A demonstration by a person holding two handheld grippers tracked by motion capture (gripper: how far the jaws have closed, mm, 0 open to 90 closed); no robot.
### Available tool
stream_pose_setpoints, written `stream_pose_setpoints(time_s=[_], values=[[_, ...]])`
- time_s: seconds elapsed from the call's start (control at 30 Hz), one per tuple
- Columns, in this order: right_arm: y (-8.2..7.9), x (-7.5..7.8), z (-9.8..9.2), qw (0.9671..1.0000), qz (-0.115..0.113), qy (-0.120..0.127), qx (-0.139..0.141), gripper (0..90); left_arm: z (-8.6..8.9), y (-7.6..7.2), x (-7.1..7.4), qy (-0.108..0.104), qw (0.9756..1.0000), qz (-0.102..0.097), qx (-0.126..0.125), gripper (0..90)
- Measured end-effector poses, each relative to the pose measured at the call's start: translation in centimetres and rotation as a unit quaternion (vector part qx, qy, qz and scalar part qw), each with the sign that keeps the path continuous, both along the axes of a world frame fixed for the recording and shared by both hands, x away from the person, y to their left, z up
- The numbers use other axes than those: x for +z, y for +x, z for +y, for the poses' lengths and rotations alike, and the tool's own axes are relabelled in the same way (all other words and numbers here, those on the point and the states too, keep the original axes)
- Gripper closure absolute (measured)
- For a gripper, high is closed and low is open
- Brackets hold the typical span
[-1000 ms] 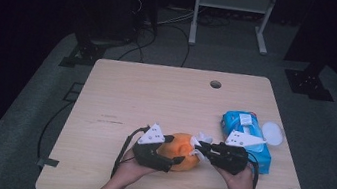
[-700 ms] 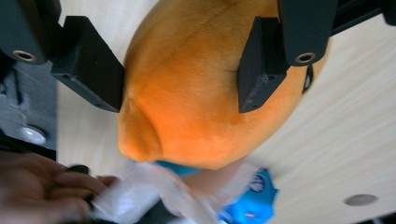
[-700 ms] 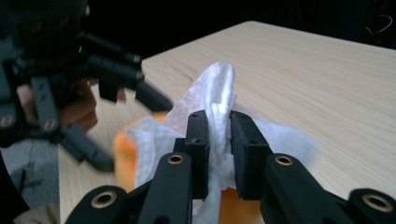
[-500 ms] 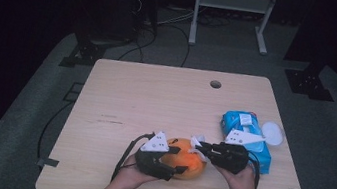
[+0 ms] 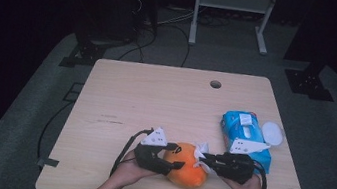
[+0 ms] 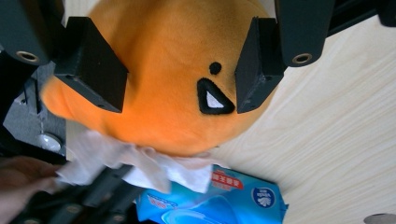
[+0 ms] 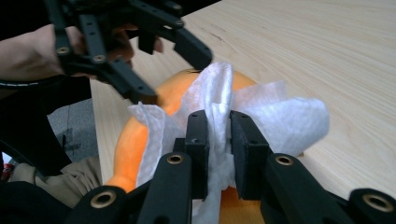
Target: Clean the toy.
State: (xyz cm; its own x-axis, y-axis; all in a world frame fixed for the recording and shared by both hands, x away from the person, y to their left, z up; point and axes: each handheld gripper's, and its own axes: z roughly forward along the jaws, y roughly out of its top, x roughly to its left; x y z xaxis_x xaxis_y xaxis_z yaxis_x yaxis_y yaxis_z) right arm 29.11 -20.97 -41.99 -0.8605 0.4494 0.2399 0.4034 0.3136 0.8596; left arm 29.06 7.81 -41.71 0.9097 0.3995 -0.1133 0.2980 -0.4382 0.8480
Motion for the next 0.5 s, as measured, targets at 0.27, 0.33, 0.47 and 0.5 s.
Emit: stream_pose_setpoints(time_s=[0.27, 0.33, 0.47, 0.5], values=[[0.4, 0.0, 0.3, 1.0, -0.006, -0.004, -0.001, 77.0, 0.6, -1.7, 0.6, 0.03, 0.9993, -0.005, -0.024, 34.4], [0.2, 0.0, 0.5, 0.9999, -0.011, -0.006, 0.002, 77.0, 0.6, -1.5, 1.1, 0.028, 0.9992, -0.012, -0.025, 33.1], [0.0, -0.1, 0.3, 0.9999, -0.013, -0.002, 0.005, 77.0, -0.1, -0.4, 1.9, 0.018, 0.9992, -0.019, -0.031, 27.7], [-0.1, -0.1, 0.2, 0.9999, -0.014, 0.0, 0.004, 77.0, -0.4, -0.1, 2.0, 0.019, 0.9991, -0.018, -0.034, 26.7]])
